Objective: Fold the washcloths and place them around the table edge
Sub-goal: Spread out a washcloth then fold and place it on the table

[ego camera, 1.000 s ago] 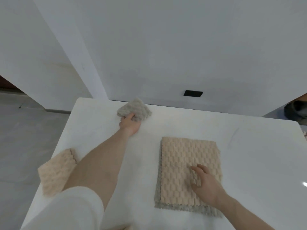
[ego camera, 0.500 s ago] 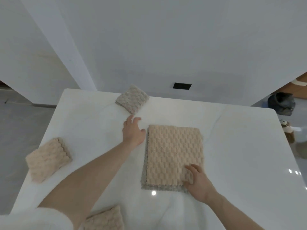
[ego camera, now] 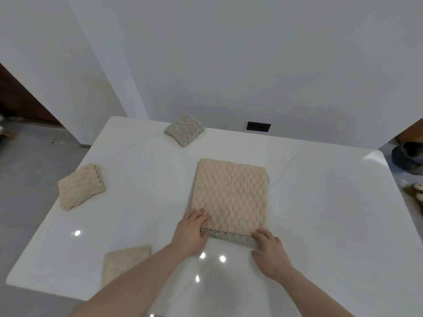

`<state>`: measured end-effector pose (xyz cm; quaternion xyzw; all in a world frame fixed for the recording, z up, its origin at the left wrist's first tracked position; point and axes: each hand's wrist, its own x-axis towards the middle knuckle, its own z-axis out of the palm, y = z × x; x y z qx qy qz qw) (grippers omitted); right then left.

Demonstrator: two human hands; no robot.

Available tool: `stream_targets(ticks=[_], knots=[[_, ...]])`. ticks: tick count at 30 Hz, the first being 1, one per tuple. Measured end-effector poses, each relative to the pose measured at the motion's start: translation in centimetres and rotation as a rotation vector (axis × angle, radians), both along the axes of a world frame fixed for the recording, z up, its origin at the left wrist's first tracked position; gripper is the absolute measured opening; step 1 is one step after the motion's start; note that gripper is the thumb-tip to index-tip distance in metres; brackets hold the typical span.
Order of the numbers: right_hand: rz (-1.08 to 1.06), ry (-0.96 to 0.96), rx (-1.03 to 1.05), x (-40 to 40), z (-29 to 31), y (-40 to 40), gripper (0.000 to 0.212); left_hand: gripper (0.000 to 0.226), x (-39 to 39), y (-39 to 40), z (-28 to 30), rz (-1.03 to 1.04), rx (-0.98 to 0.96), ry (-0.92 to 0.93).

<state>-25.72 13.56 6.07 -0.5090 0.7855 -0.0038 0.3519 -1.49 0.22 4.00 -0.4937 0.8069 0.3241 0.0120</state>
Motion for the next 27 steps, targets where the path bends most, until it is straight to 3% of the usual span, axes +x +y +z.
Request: stream_targets(ticks=[6, 12, 22, 27], knots=[[-0.171, 0.003, -0.342, -0.3, -3.3, 0.4, 0.036, 0.034, -0.5, 0.1, -2.2, 0.113, -0.232, 0.076], [-0.175, 0.044, -0.692, -0.9, -7.9, 0.1, 0.050, 0.030, 1.0, 0.3, -6.8, 0.030, -0.451, 0.263], [-0.126, 0.219, -0.896, 0.2, -10.9, 1.0, 0.027, 0.013, 1.6, -0.9, -10.0, 0.070, -0.540, 0.449], [-0.121, 0.305, -0.982, 0.0, -11.9, 1.2, 0.015, 0.017, 1.4, -0.5, -9.9, 0.078, -0.620, 0.405]])
